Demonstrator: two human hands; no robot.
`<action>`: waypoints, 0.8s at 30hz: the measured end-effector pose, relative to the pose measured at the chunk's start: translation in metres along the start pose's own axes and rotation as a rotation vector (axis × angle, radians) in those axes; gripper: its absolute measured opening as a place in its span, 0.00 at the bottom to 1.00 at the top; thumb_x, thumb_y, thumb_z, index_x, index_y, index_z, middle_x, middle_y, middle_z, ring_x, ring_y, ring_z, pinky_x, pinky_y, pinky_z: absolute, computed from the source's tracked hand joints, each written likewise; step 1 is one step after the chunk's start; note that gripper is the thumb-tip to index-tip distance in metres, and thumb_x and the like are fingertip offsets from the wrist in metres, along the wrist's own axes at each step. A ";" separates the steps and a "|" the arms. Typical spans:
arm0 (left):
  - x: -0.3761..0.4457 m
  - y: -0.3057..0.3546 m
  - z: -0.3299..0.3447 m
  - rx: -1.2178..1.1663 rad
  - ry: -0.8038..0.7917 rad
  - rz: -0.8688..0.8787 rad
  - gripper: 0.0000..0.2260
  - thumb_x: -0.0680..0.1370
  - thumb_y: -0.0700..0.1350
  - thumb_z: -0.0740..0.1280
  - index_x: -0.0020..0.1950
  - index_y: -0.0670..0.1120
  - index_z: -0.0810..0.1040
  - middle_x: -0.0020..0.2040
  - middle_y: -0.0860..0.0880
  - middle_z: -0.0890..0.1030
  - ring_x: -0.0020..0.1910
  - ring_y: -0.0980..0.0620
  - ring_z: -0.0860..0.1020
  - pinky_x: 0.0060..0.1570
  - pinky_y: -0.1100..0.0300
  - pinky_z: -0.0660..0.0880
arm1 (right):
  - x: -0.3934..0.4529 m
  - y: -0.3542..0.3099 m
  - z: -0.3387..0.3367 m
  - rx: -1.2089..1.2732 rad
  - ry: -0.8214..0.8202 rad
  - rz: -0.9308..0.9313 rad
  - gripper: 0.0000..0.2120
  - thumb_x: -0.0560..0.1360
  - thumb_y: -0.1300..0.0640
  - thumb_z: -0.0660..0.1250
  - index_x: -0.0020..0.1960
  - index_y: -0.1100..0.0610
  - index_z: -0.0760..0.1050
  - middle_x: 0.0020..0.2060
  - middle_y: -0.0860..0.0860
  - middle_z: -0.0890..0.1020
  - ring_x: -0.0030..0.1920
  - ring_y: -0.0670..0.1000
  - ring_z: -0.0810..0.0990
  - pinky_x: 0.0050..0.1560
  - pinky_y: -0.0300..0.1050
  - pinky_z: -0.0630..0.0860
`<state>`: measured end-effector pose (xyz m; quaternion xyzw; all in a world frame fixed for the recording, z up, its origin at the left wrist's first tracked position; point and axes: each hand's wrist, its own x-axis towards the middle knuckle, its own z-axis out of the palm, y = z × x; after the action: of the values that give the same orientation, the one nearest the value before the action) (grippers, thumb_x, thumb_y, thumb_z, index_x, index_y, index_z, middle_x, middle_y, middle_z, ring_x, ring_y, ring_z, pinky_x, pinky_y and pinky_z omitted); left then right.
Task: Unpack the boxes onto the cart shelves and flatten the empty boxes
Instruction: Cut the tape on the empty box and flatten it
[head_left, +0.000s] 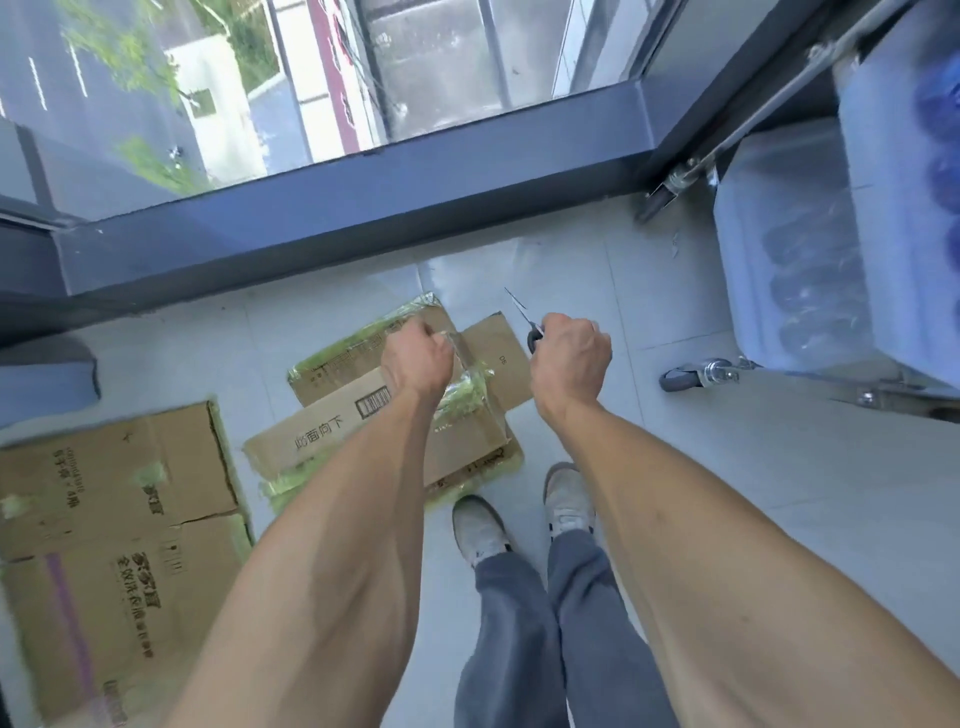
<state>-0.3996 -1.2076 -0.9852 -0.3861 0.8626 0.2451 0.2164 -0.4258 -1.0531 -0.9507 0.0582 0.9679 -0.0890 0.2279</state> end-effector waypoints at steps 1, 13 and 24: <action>0.012 0.005 -0.010 -0.005 0.017 -0.002 0.09 0.78 0.40 0.59 0.51 0.45 0.80 0.42 0.47 0.82 0.37 0.48 0.78 0.34 0.60 0.73 | 0.005 -0.012 -0.004 -0.028 0.026 -0.045 0.11 0.77 0.68 0.61 0.43 0.54 0.76 0.29 0.51 0.67 0.41 0.55 0.66 0.41 0.46 0.64; 0.159 0.038 -0.001 0.182 0.112 0.113 0.15 0.79 0.41 0.63 0.66 0.43 0.73 0.64 0.41 0.74 0.61 0.42 0.74 0.54 0.54 0.71 | 0.148 -0.078 0.038 -0.253 0.075 -0.437 0.15 0.70 0.73 0.64 0.37 0.55 0.66 0.28 0.49 0.62 0.43 0.53 0.64 0.35 0.46 0.61; 0.264 0.085 0.052 0.361 0.203 0.423 0.10 0.83 0.44 0.56 0.58 0.40 0.73 0.65 0.42 0.70 0.64 0.43 0.69 0.51 0.49 0.72 | 0.282 -0.111 0.088 -0.188 0.173 -0.643 0.14 0.74 0.72 0.57 0.48 0.56 0.76 0.45 0.55 0.80 0.53 0.58 0.73 0.44 0.49 0.60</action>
<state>-0.6165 -1.2751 -1.1523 -0.1755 0.9708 0.0877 0.1383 -0.6557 -1.1584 -1.1398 -0.2638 0.9564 -0.0617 0.1095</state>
